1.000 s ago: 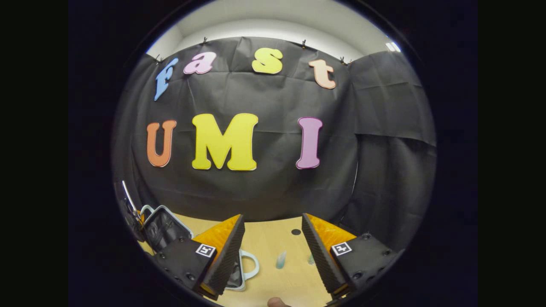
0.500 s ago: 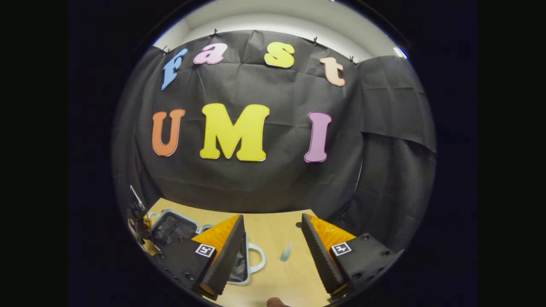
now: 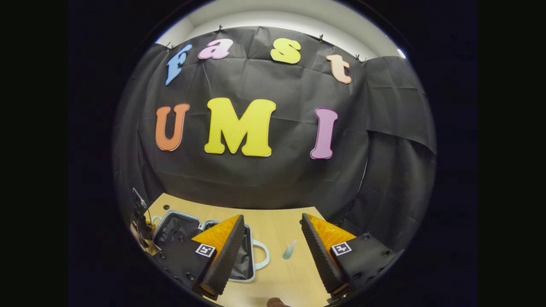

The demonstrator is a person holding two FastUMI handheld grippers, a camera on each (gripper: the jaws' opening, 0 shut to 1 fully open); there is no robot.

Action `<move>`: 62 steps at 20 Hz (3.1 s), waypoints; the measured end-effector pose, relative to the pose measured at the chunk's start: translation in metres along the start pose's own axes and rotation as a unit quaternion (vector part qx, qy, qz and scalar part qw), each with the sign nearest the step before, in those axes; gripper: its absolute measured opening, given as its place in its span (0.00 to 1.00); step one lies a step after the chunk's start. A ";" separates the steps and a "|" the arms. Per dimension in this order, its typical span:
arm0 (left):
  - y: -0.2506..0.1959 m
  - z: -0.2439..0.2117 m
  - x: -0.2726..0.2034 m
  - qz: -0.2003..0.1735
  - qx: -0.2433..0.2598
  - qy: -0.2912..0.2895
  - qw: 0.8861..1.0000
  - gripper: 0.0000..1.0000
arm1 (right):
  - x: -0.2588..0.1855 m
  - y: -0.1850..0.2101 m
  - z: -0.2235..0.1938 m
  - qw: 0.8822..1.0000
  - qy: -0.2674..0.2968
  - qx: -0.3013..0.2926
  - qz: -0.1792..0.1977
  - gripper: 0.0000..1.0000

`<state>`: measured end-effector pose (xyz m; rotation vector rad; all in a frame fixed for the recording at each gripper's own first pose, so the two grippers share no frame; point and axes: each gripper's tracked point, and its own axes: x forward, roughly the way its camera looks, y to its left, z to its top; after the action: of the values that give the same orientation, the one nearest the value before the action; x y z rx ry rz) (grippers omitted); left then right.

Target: First open the suitcase, pack the skin care products into it, and then close the suitcase.

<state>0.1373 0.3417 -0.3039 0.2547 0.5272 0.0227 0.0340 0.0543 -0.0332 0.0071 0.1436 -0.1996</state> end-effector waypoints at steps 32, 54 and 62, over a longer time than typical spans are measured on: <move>-0.569 0.116 -0.092 -0.239 0.065 -0.068 0.967 0.99 | 0.075 -0.290 -0.119 0.996 0.077 -0.024 0.024 0.80; -0.621 0.084 -0.012 -0.233 0.050 0.016 0.971 0.44 | 0.109 -0.315 -0.203 0.988 0.148 -0.020 0.036 0.80; -0.572 0.127 -0.086 -0.234 0.026 -0.028 0.972 0.43 | 0.160 -0.241 -0.235 0.984 0.141 -0.028 0.107 0.80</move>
<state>0.1009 -0.2495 -0.2964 0.1759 0.5218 -0.4558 0.1078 -0.2087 -0.2871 -0.0048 0.4281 0.0222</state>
